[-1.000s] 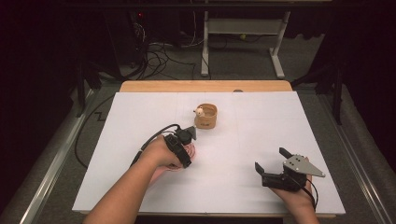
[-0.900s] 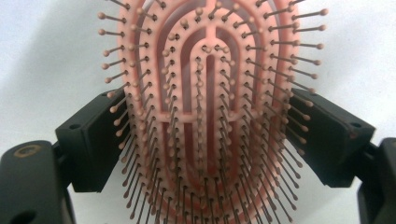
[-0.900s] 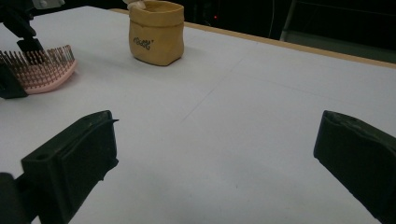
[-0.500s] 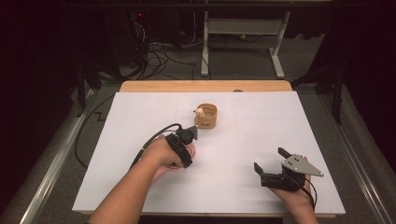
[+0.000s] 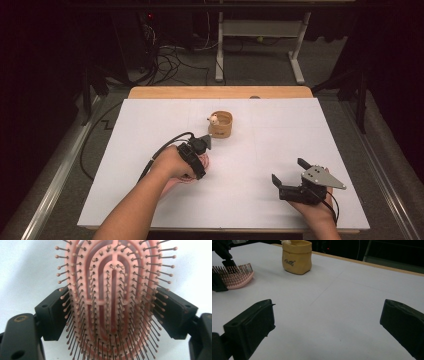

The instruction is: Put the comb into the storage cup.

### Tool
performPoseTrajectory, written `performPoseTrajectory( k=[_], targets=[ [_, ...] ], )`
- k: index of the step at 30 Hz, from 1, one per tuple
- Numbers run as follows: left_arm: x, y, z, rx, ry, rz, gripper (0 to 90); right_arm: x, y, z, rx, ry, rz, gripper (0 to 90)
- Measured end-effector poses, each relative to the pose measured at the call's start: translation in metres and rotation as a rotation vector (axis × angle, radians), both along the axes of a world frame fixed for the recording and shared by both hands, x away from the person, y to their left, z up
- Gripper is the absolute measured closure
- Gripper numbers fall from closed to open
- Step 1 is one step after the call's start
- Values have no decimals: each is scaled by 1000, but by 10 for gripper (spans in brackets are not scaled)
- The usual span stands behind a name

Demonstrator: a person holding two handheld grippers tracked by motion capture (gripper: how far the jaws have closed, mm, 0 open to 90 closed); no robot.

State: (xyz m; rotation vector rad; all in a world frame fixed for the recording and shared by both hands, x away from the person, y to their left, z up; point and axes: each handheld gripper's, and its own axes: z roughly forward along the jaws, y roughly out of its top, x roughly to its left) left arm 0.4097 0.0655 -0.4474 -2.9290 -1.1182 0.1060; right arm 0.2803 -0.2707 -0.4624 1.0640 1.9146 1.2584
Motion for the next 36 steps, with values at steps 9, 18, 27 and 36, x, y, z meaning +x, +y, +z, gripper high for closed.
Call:
performPoseTrajectory(
  k=[9,18,27,36],
  targets=[
    [-1,1,0,-7,-7,-3,199,0,-1,0,5,0,-5,3],
    [-2,2,1,-12,-10,-13,200,0,-3,0,13,5,-10,4],
    [-5,4,3,-24,-6,-31,200,0,-4,0,16,5,-11,4],
    [-7,9,12,-52,-29,-26,200,0,-3,0,15,5,-11,4]
  ],
)
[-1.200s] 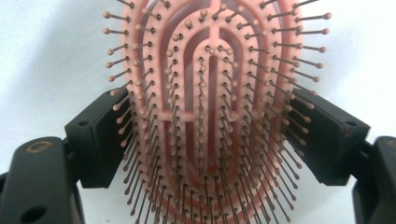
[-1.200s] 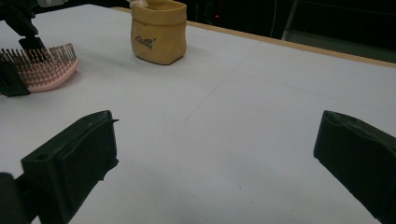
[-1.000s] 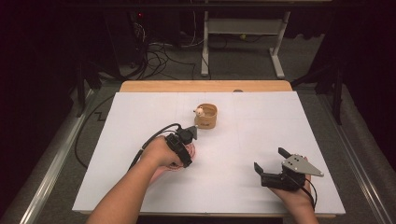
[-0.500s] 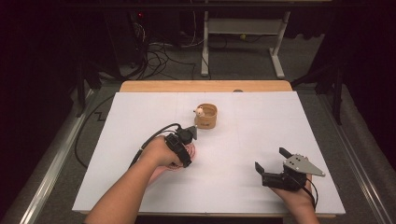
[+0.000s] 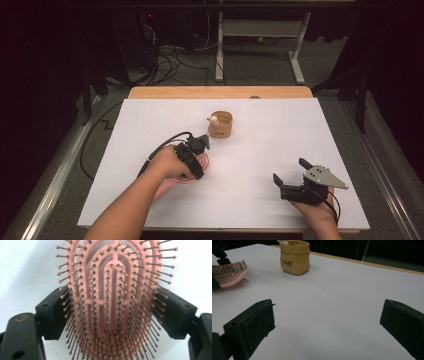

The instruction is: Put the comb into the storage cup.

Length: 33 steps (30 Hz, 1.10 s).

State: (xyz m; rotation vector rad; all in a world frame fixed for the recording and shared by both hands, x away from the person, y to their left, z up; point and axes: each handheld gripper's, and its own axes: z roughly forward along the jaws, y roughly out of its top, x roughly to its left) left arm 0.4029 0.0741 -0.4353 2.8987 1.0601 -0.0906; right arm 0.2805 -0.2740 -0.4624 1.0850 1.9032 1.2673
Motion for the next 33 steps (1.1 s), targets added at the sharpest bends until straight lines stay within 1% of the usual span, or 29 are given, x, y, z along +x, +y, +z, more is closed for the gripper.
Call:
performPoseTrajectory(
  k=[1,3,4,6,8,11,14,15,17,22,23,24,33],
  targets=[
    [0,1,1,-6,2,-3,200,0,0,0,-1,0,1,4],
    [0,3,3,-8,-14,1,200,0,0,0,-2,1,1,4],
    [0,4,4,-15,-15,1,201,0,0,0,0,-1,0,4],
    [-1,7,7,-24,-29,6,200,0,0,0,3,-1,-3,3],
    [-1,10,10,-37,-32,7,201,0,-1,0,4,-1,-3,4],
    [-3,15,16,-62,-54,14,201,0,-1,0,4,0,-3,4],
    [-4,20,21,-95,-56,17,201,0,-1,0,3,0,-2,4],
    [-5,21,22,-113,-64,20,201,0,-1,0,3,-1,-2,4],
    [-6,24,24,-115,-72,20,201,0,-1,0,3,-3,-3,3],
    [-8,32,27,-138,-92,29,201,0,-1,0,2,-2,-4,4],
    [-8,33,28,-153,-100,24,201,0,0,0,2,-2,-4,3],
    [-8,34,29,-153,-107,21,201,0,-1,1,2,-3,-3,4],
    [-10,43,37,-219,-167,47,201,0,-1,0,2,-2,-5,4]
  ],
)
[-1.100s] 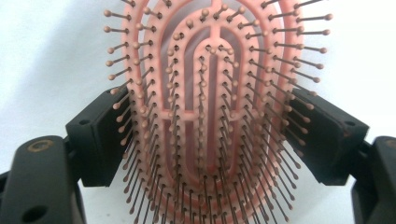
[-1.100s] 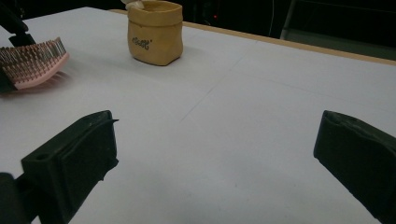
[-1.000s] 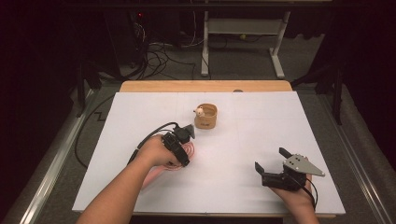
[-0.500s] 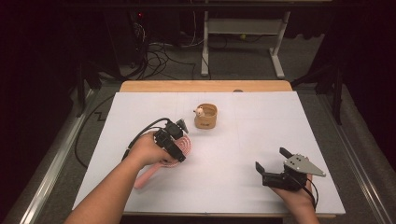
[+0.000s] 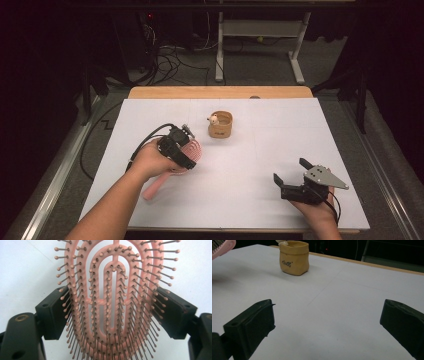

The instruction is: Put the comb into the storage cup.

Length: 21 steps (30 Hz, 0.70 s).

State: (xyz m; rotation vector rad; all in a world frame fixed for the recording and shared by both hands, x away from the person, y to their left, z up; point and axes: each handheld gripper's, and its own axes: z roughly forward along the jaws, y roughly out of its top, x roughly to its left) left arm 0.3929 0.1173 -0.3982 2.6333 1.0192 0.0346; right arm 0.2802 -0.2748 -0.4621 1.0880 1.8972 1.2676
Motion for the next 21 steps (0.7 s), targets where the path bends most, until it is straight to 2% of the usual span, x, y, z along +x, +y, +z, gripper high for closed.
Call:
performPoseTrajectory(
  k=[4,11,18,19,21],
  targets=[
    [-2,3,4,-22,-12,-8,200,0,0,0,0,-1,0,4],
    [-5,9,12,-70,-57,-3,201,0,0,0,0,-4,0,3],
    [-8,13,18,-117,-78,-1,200,0,0,0,2,-2,0,4],
    [-9,14,20,-122,-94,2,200,0,0,0,2,-2,0,3],
    [-10,15,22,-136,-102,3,201,0,1,0,3,0,0,4]
  ],
)
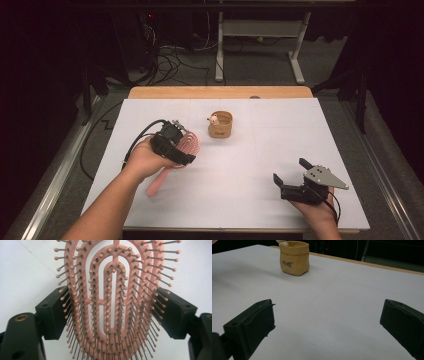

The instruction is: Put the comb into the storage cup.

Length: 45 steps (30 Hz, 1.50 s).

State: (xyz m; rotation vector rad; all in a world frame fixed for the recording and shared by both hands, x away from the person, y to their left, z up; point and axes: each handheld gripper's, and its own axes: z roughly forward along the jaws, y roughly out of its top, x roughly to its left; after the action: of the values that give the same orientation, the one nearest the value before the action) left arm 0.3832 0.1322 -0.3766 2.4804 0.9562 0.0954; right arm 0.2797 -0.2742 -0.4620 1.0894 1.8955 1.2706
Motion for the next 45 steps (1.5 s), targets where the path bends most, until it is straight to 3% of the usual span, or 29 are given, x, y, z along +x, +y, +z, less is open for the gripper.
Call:
performPoseTrajectory(
  k=[2,10,22,30,39,45],
  targets=[
    [-2,2,3,-21,-25,4,200,0,0,0,0,-1,0,4],
    [-6,12,12,-87,-59,13,200,0,0,-1,1,3,-1,4],
    [-14,26,20,-175,-163,50,201,1,0,-2,-1,8,-2,3],
    [-17,34,16,-260,-221,84,201,1,0,-2,1,8,-3,4],
    [-22,37,9,-294,-303,102,201,1,0,-2,-1,6,0,4],
    [-25,39,5,-339,-335,114,201,1,0,-2,-2,4,0,4]
  ],
)
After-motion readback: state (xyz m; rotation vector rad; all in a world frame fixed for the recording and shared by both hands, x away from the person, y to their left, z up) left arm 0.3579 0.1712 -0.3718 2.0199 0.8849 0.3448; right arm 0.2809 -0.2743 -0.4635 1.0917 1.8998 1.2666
